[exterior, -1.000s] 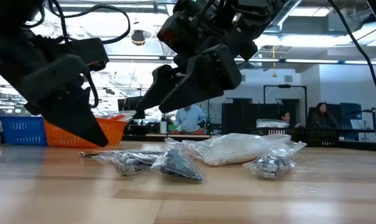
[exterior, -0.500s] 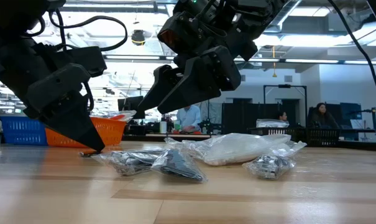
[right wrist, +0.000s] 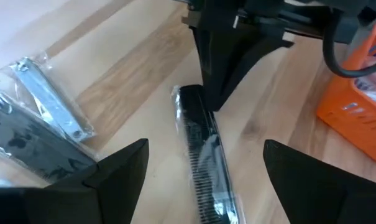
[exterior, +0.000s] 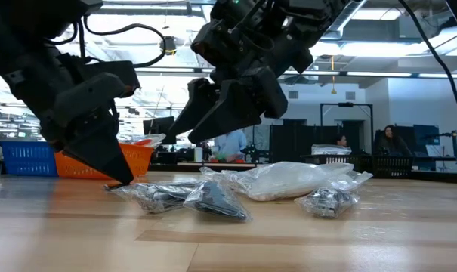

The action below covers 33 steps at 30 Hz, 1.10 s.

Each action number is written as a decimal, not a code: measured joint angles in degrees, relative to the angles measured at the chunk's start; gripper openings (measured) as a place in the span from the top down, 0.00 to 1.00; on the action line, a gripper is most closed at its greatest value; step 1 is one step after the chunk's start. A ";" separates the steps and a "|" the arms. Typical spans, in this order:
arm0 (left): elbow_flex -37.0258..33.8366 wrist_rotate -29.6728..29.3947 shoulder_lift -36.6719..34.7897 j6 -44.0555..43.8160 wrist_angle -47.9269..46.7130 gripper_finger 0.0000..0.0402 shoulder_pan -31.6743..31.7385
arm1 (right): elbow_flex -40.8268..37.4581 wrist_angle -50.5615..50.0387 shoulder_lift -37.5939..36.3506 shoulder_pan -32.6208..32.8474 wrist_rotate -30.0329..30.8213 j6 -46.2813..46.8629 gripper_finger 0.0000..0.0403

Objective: Pick & Place Travel size toiletries
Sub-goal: Put the black comb into the right black bin

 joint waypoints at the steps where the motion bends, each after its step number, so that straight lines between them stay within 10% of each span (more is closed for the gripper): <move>1: -0.01 0.08 0.02 -0.10 -0.06 1.00 0.00 | -0.04 -0.02 0.00 -0.02 0.03 -0.03 0.23; 33: -0.02 2.73 0.11 -6.26 -2.69 1.00 1.01 | -2.38 1.49 -0.04 0.13 4.48 -4.32 0.23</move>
